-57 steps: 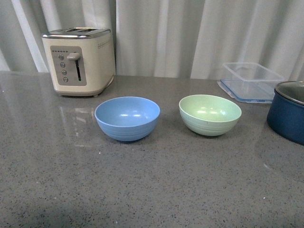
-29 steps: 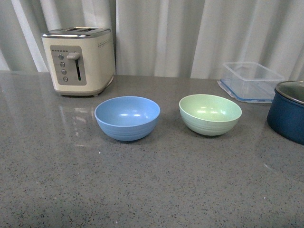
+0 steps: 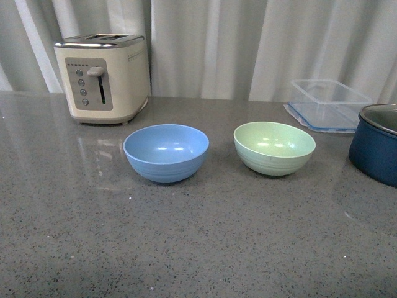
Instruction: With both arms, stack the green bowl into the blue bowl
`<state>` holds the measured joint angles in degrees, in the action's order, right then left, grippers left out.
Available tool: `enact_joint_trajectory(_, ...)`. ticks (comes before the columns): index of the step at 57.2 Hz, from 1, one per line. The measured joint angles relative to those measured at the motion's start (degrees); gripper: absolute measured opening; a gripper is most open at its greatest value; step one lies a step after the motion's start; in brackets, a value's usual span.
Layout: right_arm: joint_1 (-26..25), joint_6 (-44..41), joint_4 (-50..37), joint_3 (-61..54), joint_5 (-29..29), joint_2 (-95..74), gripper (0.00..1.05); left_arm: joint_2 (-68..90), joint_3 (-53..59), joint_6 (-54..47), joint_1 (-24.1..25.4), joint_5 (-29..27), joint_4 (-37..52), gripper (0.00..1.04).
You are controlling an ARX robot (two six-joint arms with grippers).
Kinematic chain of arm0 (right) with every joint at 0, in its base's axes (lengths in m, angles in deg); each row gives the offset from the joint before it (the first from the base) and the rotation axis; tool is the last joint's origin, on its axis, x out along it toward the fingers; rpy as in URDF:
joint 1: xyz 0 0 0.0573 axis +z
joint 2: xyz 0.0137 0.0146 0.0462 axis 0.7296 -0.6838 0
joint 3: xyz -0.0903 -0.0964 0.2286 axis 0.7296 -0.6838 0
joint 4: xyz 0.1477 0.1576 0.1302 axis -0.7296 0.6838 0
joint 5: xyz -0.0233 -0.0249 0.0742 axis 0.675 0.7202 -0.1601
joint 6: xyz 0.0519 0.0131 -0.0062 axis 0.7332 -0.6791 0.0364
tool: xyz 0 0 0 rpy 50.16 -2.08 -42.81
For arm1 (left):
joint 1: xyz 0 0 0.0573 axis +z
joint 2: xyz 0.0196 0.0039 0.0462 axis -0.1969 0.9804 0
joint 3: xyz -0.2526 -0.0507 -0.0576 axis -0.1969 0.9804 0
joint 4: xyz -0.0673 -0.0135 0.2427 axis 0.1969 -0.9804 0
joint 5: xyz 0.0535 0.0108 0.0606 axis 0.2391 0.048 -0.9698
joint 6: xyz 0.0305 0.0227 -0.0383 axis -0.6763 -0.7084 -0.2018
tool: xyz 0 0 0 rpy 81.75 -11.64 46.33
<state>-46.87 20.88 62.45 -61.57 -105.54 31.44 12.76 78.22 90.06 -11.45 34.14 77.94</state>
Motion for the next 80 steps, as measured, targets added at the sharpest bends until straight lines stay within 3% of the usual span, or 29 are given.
enact_joint_trajectory(7, 3.7, 3.6, -0.5, 13.7, 0.9, -18.9, 0.95, 0.0, 0.0, 0.0, 0.0, 0.0, 0.0, 0.98)
enact_joint_trajectory(18, 6.9, 16.6, 12.6, 41.6, 3.3, -48.0, 0.95, 0.0, 0.0, 0.0, 0.0, 0.0, 0.0, 0.98)
enact_joint_trajectory(27, 8.0, 24.3, 20.6, 57.9, 9.8, -65.8, 0.95, 0.0, 0.0, 0.0, 0.0, 0.0, 0.0, 0.98)
enact_joint_trajectory(44, 10.0, 27.1, 23.5, 66.9, 18.0, -79.0, 0.95, 0.0, 0.0, 0.0, 0.0, 0.0, 0.0, 0.98)
enact_joint_trajectory(65, 10.3, 28.3, 23.5, 70.1, 22.5, -85.8, 0.95, 0.0, 0.0, 0.0, 0.0, 0.0, 0.0, 0.98)
enact_joint_trajectory(80, 9.9, 29.7, 23.8, 71.8, 24.3, -89.9, 0.59, 0.0, 0.0, 0.0, 0.0, 0.0, 0.0, 0.98)
